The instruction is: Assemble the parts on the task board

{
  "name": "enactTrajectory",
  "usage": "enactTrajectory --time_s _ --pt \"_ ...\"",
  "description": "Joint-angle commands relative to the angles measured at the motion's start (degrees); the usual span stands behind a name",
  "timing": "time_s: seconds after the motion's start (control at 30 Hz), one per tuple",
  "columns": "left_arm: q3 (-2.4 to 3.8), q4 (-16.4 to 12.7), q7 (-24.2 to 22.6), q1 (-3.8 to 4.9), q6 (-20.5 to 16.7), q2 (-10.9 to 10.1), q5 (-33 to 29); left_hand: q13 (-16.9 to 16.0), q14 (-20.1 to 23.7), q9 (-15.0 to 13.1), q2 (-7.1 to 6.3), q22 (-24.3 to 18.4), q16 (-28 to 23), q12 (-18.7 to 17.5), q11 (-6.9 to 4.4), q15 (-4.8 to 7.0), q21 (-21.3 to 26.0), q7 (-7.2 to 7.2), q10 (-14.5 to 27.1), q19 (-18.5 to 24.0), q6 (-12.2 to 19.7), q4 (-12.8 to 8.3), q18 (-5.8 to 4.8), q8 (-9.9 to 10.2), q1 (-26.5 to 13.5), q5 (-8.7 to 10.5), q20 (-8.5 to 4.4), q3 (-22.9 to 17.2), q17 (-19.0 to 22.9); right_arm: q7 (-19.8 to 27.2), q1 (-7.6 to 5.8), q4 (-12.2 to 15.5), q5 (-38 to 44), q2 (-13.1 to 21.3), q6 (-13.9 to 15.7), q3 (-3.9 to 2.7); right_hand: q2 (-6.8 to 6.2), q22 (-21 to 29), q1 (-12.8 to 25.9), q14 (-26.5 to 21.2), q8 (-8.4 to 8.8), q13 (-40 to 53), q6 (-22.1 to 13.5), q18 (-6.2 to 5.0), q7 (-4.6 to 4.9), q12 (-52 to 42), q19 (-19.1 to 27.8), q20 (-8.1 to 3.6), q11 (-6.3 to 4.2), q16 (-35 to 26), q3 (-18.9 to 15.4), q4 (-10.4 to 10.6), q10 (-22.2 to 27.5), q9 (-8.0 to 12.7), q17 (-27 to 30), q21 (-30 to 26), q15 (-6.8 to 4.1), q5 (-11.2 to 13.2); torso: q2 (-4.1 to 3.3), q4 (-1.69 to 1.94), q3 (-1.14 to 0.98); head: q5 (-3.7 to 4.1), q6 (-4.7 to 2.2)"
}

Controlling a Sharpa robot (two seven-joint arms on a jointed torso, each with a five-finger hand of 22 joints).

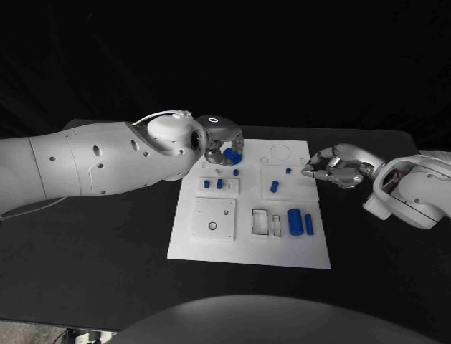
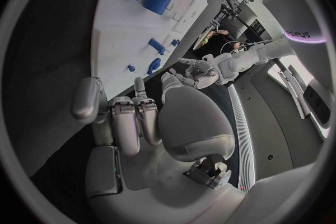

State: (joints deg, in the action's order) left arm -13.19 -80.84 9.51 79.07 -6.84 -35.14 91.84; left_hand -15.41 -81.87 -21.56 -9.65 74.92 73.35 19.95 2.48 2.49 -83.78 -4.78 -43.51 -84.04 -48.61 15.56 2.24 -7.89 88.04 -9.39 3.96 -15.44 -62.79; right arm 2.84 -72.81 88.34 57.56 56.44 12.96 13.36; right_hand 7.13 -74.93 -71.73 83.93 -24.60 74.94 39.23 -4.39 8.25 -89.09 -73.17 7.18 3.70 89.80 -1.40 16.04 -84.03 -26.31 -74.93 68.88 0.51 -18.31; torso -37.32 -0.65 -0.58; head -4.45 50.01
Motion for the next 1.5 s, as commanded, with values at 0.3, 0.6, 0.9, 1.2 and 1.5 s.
enactTrajectory --time_s 0.3,0.6,0.9,1.2,1.5 --pt "0.1 3.9 -3.2 -1.57 -7.7 2.8 8.6 4.5 -1.4 3.1 -1.07 14.1 2.0 -1.3 -0.99 0.78 -3.3 0.66 -6.4 -4.7 -5.9 -1.1 -1.52 0.5 0.6 -3.82 -0.95 -3.8 -1.1 1.6 0.09 0.0 0.4 -0.1 0.4 0.0 -0.02 -8.0 -0.5 6.1 0.08 13.9 -0.1 -0.86 -0.32 0.3 -0.4 -0.05 -0.25 0.2 0.2 0.0 -4.1 0.1 -15.1 0.2 0.11 -0.3 0.11 0.12 -0.04 0.08 -0.01" --pt "0.16 5.4 -3.9 -2.85 -6.5 4.1 7.9 6.2 -1.6 4.2 -1.86 14.5 2.4 -2.3 -1.18 1.11 -4.4 0.96 -8.4 -5.1 -7.7 -0.7 -1.77 0.7 -1.5 -1.48 -1.16 -3.8 -1.0 1.5 0.09 -0.1 0.4 -0.2 0.2 0.0 0.02 -8.0 -0.5 6.1 0.06 13.9 -0.1 -0.85 -0.31 0.3 -0.4 -0.06 -0.26 0.2 0.2 0.1 -4.1 0.1 -15.1 0.2 0.1 -0.3 0.04 0.05 -0.04 -0.1 -0.01" --pt "0.19 6.2 -4.4 -3.65 -3.4 4.6 6.5 7.2 -2.5 5.1 -1.99 15.1 3.0 -3.0 -1.48 1.52 -6.2 1.48 -10.2 -6.0 -9.0 -0.1 -2.24 1.0 -3.9 -1.91 -1.55 -2.0 -1.4 1.3 0.09 -0.3 0.3 -0.3 -0.1 0.0 0.06 -8.0 -0.5 6.1 0.06 13.9 0.0 -0.86 -0.31 0.3 -0.4 -0.07 -0.26 0.2 0.2 0.2 -4.1 0.1 -15.1 0.1 0.09 -0.3 0.07 0.05 -0.02 0.19 -0.01" --pt "0.2 6.3 -4.9 -3.86 -1.8 4.8 6.0 7.5 -2.6 5.8 -1.81 15.1 3.4 -3.2 -1.57 1.57 -6.2 1.55 -11.0 -6.0 -8.3 -0.5 -2.24 1.9 -3.7 -2.7 -1.6 -1.8 -2.1 1.0 0.09 -0.3 0.2 -0.2 -0.4 0.0 0.14 -8.0 -0.4 6.1 0.06 13.9 0.0 -0.87 -0.29 0.4 -0.4 -0.09 -0.25 0.2 0.2 0.3 -4.0 0.1 -15.1 0.1 0.08 -0.3 0.09 0.06 -0.03 0.09 -0.01" --pt "0.19 6.9 -5.1 -4.21 -0.2 5.1 6.0 7.6 -2.4 6.2 -1.92 15.1 3.1 -3.6 -1.66 1.61 -6.2 1.84 -11.1 -6.0 -7.7 -0.8 -2.24 2.5 -3.4 -2.77 -1.64 -1.8 -1.4 0.8 0.09 -0.3 0.2 -0.2 -0.7 0.0 0.17 -8.0 -0.3 6.1 0.07 13.8 0.0 -0.88 -0.29 0.4 -0.4 -0.1 -0.25 0.2 0.2 0.4 -3.9 0.1 -15.1 0.0 0.08 -0.3 0.07 0.08 -0.05 0.27 -0.01"
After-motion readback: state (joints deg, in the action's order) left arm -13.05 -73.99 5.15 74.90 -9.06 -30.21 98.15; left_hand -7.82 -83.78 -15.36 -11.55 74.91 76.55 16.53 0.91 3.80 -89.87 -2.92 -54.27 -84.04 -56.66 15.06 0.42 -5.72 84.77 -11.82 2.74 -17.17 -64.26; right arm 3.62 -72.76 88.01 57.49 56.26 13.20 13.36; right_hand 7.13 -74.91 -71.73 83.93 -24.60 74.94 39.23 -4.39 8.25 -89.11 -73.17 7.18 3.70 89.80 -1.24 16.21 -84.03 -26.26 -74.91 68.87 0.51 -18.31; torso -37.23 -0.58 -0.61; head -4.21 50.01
